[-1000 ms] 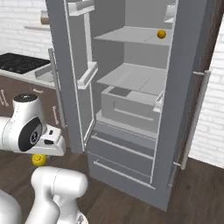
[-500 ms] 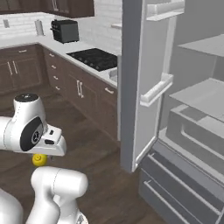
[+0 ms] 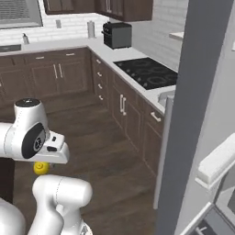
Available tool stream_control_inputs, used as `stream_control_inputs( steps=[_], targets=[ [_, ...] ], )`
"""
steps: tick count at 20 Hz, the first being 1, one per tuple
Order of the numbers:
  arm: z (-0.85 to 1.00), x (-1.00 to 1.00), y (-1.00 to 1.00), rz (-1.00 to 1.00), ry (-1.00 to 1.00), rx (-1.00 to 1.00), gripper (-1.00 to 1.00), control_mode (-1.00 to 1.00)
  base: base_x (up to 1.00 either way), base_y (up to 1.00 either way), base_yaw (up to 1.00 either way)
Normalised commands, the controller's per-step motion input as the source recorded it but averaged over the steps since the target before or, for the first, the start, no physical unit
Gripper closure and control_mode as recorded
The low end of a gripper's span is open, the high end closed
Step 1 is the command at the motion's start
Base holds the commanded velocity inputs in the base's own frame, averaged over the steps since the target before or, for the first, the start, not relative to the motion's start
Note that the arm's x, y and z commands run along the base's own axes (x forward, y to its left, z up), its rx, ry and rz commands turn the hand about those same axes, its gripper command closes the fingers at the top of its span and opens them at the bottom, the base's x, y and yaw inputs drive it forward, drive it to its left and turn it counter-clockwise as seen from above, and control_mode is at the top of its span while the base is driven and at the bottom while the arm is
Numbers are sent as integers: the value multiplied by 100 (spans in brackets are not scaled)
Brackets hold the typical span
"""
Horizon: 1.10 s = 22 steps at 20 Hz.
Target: Place one lemon and one fish in each tupperware on the nearby counter, to pack two identical lunches.
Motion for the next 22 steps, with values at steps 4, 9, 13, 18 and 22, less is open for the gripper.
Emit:
stream_control_inputs(
  steps=[4, 9, 13, 18, 22],
  targets=[
    [0, 0, 0, 0, 0, 0, 100, 100, 100, -4, 19],
    [0, 0, 0, 0, 0, 0, 100, 100, 100, -1, 1],
    [0, 0, 0, 0, 0, 0, 100, 100, 100, 8, -22],
    [0, 0, 0, 0, 0, 0, 100, 100, 98, 30, -64],
    [0, 0, 0, 0, 0, 0, 100, 100, 74, 19, -71]
  ],
)
